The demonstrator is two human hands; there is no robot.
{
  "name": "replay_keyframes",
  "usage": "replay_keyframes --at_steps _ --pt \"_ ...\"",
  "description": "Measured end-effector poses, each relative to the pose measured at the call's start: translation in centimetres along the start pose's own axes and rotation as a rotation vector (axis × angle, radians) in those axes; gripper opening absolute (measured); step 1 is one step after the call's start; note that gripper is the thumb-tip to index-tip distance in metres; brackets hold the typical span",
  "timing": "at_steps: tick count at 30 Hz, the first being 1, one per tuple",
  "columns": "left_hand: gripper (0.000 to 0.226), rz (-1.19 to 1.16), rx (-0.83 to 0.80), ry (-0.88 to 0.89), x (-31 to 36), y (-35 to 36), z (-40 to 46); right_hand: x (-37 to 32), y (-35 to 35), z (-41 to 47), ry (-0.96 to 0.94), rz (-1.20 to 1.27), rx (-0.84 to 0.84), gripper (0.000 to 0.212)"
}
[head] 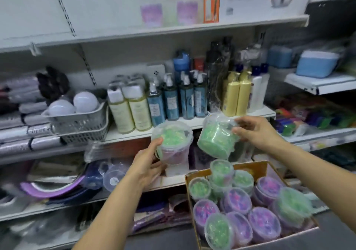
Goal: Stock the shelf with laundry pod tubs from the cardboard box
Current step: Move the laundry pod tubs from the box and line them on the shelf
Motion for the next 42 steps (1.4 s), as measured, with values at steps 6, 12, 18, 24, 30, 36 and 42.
replay_keyframes --at_steps 6,12,18,24,30,36,42 --pt "0.053 0.001 -0.060 0.101 7.8 -1.6 -3.1 -9.5 -0.2 0.4 -0.179 -0.042 -0.013 0.019" --pt "0.083 -0.006 -0.082 0.217 16.0 -6.1 -3.1 -17.2 2.8 1.5 -0.346 -0.101 -0.006 0.018" --pt "0.058 0.017 -0.053 0.400 25.6 -11.4 -2.6 -26.5 8.9 3.7 -0.522 -0.098 0.049 0.026" --pt "0.048 0.037 -0.030 0.516 34.4 -15.9 -0.3 -37.3 14.1 7.3 -0.669 -0.076 0.227 0.023" --pt "0.070 -0.022 -0.075 0.524 40.4 -18.5 3.7 -44.0 18.6 12.9 -0.756 -0.435 0.466 0.031" --pt "0.062 0.016 -0.103 0.555 43.8 -18.9 6.4 -45.6 26.2 17.8 -0.758 -0.985 0.461 0.041" --pt "0.068 -0.001 -0.105 0.560 45.6 -18.7 8.7 -45.8 29.5 21.2 -0.567 -0.667 0.164 0.047"
Point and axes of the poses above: each hand's wrist, its own z-axis towards the middle knuckle, its own y-axis out of the palm, x = y × z, the point moved 8 cm from there along z, towards the middle knuckle, and after that the axes turned 9 degrees about x, right-handed, at the moved point
